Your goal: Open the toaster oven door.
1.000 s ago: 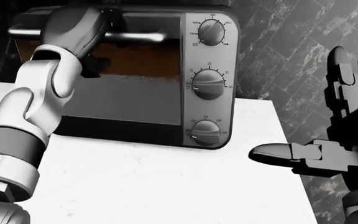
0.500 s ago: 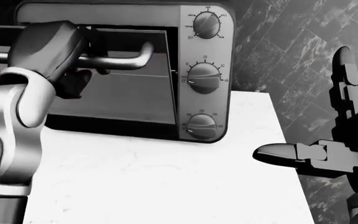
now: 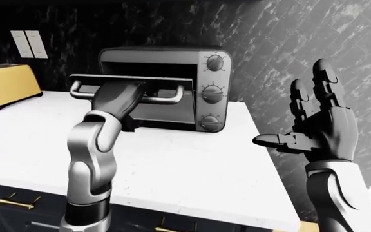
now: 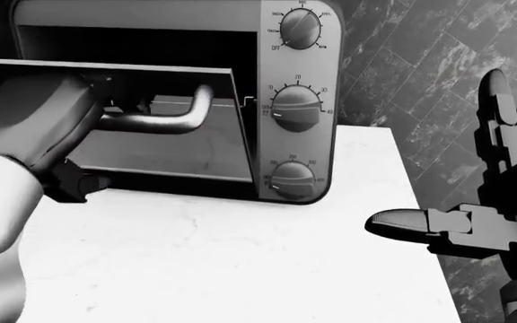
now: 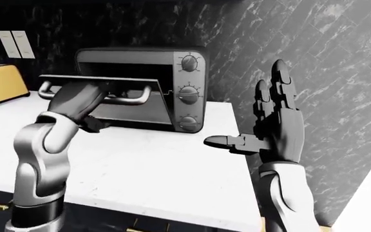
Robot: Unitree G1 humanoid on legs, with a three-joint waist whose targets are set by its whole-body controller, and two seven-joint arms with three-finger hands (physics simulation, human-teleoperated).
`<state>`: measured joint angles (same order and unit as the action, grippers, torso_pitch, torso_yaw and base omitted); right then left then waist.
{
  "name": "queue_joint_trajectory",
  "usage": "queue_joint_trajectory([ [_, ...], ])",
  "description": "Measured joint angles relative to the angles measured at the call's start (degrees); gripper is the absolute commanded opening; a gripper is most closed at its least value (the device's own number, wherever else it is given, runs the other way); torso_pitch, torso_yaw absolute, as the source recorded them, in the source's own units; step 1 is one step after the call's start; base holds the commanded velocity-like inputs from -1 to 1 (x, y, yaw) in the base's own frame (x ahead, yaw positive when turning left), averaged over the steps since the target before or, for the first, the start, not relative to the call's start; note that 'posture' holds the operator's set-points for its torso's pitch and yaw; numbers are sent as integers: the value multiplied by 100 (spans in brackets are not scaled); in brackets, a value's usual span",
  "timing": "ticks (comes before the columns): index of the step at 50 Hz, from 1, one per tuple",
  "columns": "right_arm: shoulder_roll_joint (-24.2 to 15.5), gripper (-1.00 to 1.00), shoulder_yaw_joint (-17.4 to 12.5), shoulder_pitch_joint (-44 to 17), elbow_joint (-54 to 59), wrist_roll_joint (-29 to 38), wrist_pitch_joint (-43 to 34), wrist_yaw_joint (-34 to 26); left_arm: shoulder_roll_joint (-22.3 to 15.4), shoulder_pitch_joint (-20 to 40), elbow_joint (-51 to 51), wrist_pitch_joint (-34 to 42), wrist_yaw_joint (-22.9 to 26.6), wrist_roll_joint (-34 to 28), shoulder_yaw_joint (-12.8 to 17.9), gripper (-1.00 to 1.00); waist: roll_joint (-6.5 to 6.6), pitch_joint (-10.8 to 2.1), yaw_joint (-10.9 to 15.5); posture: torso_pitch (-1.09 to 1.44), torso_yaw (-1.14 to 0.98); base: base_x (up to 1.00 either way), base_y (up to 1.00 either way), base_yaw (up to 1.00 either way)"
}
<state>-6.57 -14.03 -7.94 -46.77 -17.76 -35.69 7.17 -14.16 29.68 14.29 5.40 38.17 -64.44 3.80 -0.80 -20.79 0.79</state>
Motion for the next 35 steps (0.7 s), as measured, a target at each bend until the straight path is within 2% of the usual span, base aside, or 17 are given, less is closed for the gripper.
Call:
queue_joint_trajectory([
  [8,8,100,24,-10,-13,6,-26,9,15,-431,830,23,738,-113,105,11,-11,-3,-4,-54,0,0,0,0],
  [14,2,100,3,-13,-31,-1,-43,15,-11,-700,1503,135,1464,-129,250,18,-14,16,-10,-54,0,0,0,0],
  [20,-2,100,17,-31,23,2,-27,4,59,-977,2010,185,1874,-143,318,29,-32,17,-6,-54,0,0,0,0],
  [27,-9,100,9,-30,-13,1,-46,18,206,-1641,2556,35,1832,-29,433,25,-24,-15,-2,-54,0,0,0,0],
  [35,-33,100,-32,-64,-101,-31,-123,27,386,-2126,2819,-66,1766,22,466,31,-30,-42,10,-54,0,0,0,0],
])
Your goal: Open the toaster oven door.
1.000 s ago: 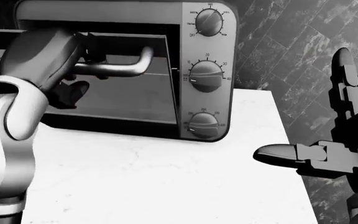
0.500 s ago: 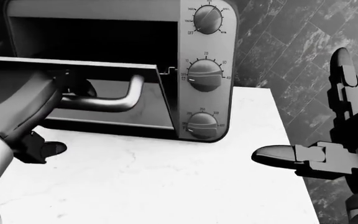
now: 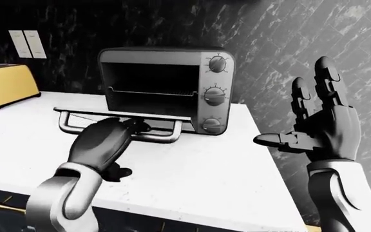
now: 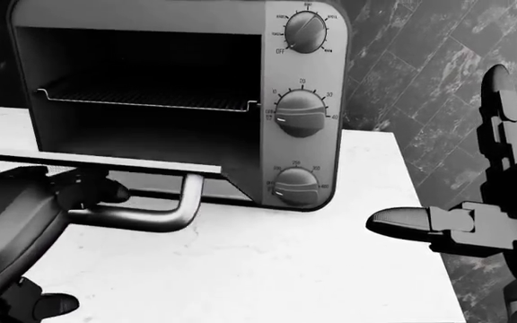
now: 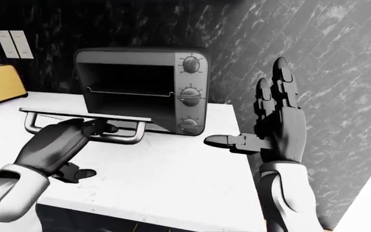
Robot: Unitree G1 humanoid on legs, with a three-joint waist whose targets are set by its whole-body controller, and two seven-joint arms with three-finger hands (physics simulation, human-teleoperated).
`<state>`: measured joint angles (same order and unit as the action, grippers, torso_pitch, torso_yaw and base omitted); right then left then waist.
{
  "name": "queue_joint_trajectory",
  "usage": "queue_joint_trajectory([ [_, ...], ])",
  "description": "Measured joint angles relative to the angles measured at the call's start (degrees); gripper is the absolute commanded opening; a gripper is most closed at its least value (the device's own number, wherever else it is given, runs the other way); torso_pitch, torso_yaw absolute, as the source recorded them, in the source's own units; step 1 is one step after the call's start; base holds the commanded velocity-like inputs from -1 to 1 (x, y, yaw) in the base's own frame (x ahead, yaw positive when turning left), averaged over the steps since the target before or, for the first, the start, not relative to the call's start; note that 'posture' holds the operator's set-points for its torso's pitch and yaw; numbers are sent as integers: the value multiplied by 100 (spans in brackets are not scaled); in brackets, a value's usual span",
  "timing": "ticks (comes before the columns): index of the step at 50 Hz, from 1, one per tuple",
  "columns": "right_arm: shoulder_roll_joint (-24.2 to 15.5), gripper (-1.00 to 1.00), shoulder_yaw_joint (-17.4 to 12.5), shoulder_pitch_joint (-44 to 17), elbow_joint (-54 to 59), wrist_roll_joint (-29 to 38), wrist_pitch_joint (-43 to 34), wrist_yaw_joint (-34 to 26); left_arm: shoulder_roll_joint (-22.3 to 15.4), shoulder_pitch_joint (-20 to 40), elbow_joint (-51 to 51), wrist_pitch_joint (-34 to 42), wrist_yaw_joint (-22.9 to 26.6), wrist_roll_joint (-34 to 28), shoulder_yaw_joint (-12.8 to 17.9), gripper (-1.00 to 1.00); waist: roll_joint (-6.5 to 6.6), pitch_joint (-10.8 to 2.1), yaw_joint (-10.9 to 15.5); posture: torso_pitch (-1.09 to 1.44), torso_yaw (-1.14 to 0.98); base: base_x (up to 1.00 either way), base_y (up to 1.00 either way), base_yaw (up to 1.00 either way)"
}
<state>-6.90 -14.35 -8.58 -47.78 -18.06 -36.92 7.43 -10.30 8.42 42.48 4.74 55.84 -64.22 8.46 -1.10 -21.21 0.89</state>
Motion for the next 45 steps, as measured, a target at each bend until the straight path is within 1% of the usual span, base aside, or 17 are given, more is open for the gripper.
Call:
queue_joint_trajectory([
  [5,-20,100,-42,-5,2,-27,-12,8,20,-448,317,-59,78,201,247,33,19,12,-29,-54,0,0,0,0],
  [9,-32,100,-65,-9,-14,-33,-33,34,89,-784,602,-129,265,442,450,35,19,31,-41,-54,0,0,0,0],
  [17,-46,100,-66,-30,-85,-80,-84,48,111,-860,1138,22,804,497,666,36,8,74,-95,-54,0,0,0,0],
  [20,-46,100,-93,-11,-97,-84,-98,63,209,-964,1404,-74,944,588,860,44,13,76,-113,-54,0,0,0,0],
  [22,-36,100,-90,5,-81,-76,-94,72,425,-995,1502,-311,1009,722,1117,44,13,64,-110,-54,0,0,0,0],
  [24,-33,100,-81,6,-76,-80,-114,77,673,-960,1553,-604,1060,856,1457,46,6,49,-102,-54,0,0,0,0],
  [27,-40,100,-86,4,-92,-102,-130,69,903,-857,1639,-984,1085,1076,2140,47,-4,14,-89,-54,0,0,0,0],
  [30,-43,100,-95,7,-91,-101,-89,62,1113,-918,1660,-1398,1177,1377,2718,51,-6,-16,-76,-54,0,0,0,0],
  [32,-40,100,-90,10,-85,-93,-74,63,1249,-992,1649,-1681,1301,1589,2982,55,-10,-24,-66,-54,0,0,0,0],
  [36,-46,100,-107,5,-124,-112,-102,66,1537,-1297,1621,-2289,1556,2004,3298,55,-18,-23,-52,-54,0,0,0,0],
  [38,-50,100,-115,-5,-136,-123,-111,73,1492,-1270,1570,-2445,1785,2211,3533,54,-30,-7,-46,-54,0,0,0,0],
  [40,-53,100,-105,-9,-142,-132,-117,75,1375,-1152,1552,-2478,1976,2452,3880,54,-31,6,-50,-54,0,0,0,0],
  [43,-55,100,-98,-2,-148,-134,-113,73,1171,-1068,1603,-2411,2066,2912,4515,54,-6,10,-57,-54,0,0,0,0],
  [45,-55,100,-106,-6,-158,-131,-125,83,1043,-1056,1642,-2323,2054,3178,4840,55,18,6,-50,-54,0,0,0,0],
])
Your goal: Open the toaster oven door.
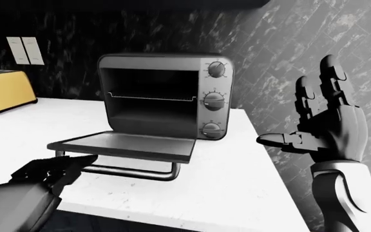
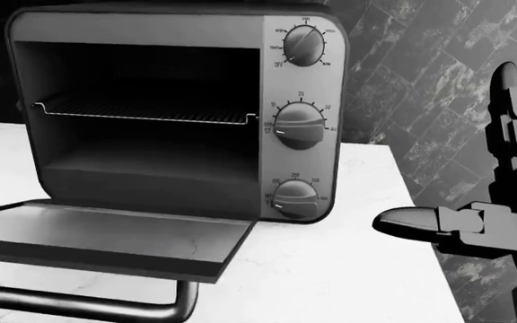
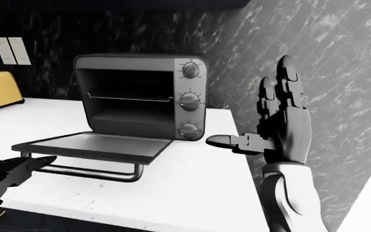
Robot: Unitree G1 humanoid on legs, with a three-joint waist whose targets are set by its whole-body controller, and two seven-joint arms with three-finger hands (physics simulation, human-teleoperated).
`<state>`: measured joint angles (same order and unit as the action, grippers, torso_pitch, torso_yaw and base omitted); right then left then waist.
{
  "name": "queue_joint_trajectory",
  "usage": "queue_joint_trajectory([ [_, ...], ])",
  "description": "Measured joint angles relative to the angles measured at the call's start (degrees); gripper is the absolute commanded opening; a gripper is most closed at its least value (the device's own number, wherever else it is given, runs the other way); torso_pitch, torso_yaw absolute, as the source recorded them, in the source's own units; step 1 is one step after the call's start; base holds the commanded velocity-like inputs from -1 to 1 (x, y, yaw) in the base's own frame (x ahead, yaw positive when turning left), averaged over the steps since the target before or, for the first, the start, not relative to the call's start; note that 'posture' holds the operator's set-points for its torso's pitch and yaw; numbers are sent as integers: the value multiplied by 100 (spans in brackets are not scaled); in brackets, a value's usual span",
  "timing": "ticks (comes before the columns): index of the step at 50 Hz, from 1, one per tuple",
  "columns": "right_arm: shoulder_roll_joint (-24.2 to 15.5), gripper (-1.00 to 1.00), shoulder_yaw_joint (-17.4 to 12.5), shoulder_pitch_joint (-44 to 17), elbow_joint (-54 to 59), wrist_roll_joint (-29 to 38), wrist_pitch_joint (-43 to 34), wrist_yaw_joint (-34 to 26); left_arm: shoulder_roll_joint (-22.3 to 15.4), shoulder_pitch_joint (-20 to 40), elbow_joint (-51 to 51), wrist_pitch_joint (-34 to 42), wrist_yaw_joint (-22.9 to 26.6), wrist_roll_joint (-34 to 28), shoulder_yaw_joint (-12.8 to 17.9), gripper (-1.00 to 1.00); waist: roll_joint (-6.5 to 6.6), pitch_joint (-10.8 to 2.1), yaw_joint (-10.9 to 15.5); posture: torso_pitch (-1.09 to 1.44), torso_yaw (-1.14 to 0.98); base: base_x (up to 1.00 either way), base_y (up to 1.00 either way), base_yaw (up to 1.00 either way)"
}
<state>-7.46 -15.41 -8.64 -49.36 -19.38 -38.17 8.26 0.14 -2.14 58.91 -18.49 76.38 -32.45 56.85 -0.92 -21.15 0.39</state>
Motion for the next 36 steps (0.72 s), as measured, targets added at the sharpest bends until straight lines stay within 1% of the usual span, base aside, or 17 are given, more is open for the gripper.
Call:
queue_joint_trajectory([
  [2,-1,100,-2,-1,-13,-2,0,2,-118,-119,26,54,-25,239,251,56,31,-3,0,-54,0,0,0,0],
  [4,-1,100,-8,3,-8,3,17,1,-182,-239,24,92,-37,407,437,58,54,0,7,-54,0,0,0,0],
  [8,-2,100,-11,5,35,13,39,-2,-258,-415,5,121,-23,639,655,60,71,14,17,-54,0,0,0,0],
  [10,4,100,8,7,46,24,45,-2,-291,-491,6,165,-89,656,619,60,75,20,21,-54,0,0,0,0],
  [17,4,100,22,-18,-10,20,0,13,-334,-694,12,256,-395,555,326,59,89,32,23,-54,0,0,0,0],
  [22,14,100,25,1,8,33,2,16,-325,-793,5,274,-560,493,239,62,98,34,27,-54,0,0,0,0],
  [29,29,100,37,28,-21,43,0,16,-199,-661,5,159,-444,560,381,60,100,30,42,-54,0,0,0,0],
  [31,40,100,66,21,-7,64,4,22,-165,-633,2,128,-396,565,324,60,99,28,43,-54,0,0,0,0],
  [32,46,100,92,11,-12,79,-9,33,-163,-614,-1,126,-376,568,282,65,99,28,45,-54,0,0,0,0],
  [34,63,100,147,6,-67,96,-51,47,-147,-577,1,121,-357,559,185,69,98,28,49,-54,0,0,0,0],
  [36,76,100,190,5,-114,108,-76,45,-33,-582,10,92,-357,500,14,74,99,21,51,-54,0,0,0,0],
])
